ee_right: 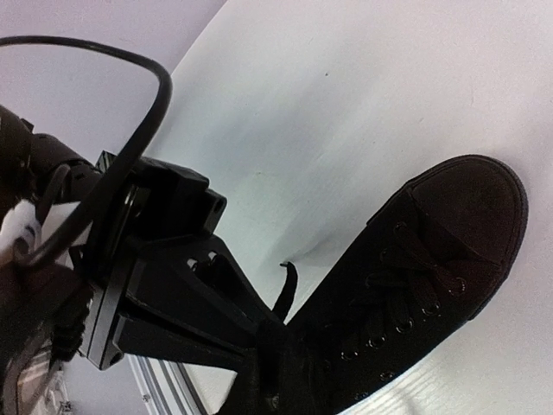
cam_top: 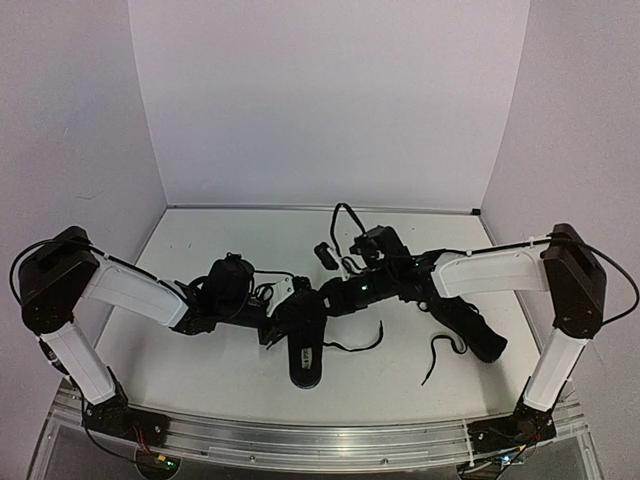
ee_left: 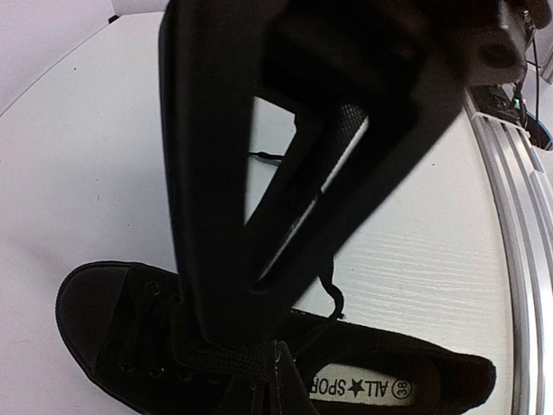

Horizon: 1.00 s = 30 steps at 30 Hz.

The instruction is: Tie the shoes

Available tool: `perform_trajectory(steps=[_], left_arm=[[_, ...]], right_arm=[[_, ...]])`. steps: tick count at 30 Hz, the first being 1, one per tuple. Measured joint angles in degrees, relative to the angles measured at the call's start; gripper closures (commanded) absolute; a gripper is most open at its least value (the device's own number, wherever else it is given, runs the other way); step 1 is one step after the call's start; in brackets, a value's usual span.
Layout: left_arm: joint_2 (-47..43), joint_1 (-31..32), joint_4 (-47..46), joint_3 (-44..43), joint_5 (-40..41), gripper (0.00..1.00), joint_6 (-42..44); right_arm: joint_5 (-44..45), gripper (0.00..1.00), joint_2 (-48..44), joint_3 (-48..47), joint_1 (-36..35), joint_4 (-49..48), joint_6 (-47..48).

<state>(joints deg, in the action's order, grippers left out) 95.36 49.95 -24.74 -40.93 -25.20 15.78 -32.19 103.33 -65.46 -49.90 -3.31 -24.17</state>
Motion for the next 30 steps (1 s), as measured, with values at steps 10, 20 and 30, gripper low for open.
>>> perform_trajectory(steps=[10,20,30], left_arm=[[0.10,0.00,-1.39,0.04,1.20,1.00,-0.81],[0.10,0.00,-2.18,0.08,1.17,1.00,0.47],[0.10,0.00,-3.01,0.20,1.12,1.00,1.19]], right_arm=[[8.11,0.47,-13.62,11.10,2.66,3.75,-5.06],[20.89,0.46,-12.41,16.11,2.37,15.02,-10.18],[28.24,0.50,-3.36,11.49,0.85,20.45,-10.56]])
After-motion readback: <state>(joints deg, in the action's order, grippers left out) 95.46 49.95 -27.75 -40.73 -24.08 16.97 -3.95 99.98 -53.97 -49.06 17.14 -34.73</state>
